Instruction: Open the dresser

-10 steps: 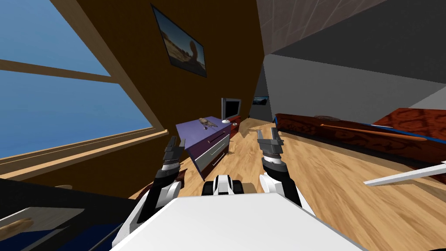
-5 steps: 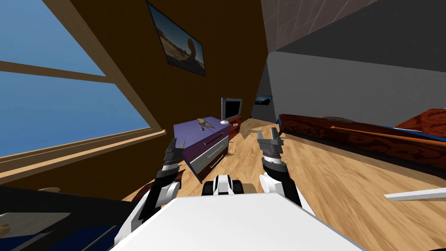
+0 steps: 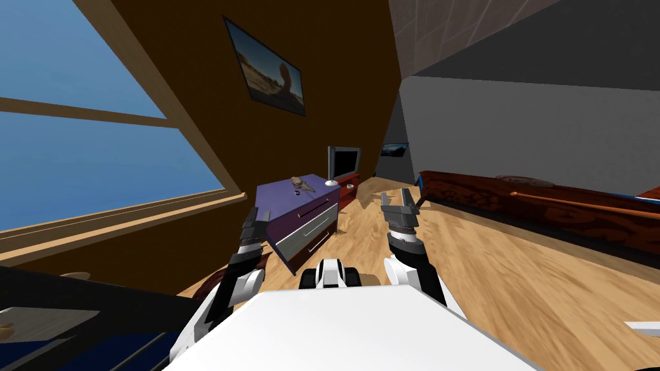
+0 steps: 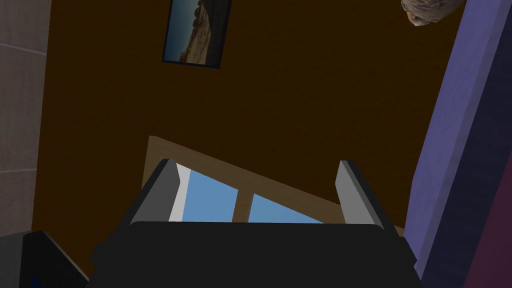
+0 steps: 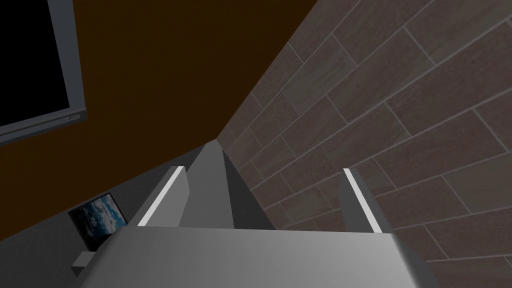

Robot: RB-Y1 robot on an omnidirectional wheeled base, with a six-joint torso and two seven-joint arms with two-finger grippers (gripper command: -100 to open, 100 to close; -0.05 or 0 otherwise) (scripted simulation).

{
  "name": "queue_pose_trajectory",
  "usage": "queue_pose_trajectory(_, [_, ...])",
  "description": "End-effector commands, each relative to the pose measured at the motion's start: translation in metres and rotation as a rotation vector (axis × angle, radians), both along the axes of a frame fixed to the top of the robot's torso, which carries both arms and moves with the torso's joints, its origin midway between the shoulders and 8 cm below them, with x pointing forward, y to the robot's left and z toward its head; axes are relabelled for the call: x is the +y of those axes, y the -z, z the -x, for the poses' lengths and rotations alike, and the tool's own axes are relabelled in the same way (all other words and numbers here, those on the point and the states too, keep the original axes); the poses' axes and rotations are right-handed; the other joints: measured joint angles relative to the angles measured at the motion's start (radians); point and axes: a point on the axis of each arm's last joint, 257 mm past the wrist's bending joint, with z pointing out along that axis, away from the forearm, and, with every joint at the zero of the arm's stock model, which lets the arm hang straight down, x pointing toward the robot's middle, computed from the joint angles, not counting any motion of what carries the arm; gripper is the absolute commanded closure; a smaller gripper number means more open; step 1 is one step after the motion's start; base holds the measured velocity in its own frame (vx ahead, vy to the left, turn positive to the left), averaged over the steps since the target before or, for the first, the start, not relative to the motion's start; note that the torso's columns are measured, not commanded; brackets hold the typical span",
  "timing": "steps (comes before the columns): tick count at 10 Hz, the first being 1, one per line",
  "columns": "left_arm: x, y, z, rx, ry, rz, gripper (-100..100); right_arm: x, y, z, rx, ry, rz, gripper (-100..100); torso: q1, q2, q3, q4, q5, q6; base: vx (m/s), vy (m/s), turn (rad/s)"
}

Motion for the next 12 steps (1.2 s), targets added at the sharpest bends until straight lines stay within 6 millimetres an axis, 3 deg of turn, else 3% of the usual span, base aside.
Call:
queue_pose_trajectory(1, [0.006,0.019,-0.002,0.035,-0.006,0.023,-100,0.000,0.000,0.000,0.000,0.000,0.000,0,-0.001,-0.001,0.001,-0.003,0.003,0.000,0.039,-0.062,0.054])
queue_pose_trajectory(5, [0.020,0.035,-0.003,0.061,-0.024,0.041,-100,0.000,0.000,0.000,0.000,0.000,0.000,0,-0.002,-0.010,-0.003,-0.010,0.009,0.005,0.047,-0.071,0.048])
queue_pose_trajectory(12, [0.045,0.060,-0.002,0.101,-0.058,0.071,-100,0.000,0.000,0.000,0.000,0.000,0.000,0,0.005,-0.007,-0.004,-0.003,0.004,0.004,0.036,-0.077,0.038])
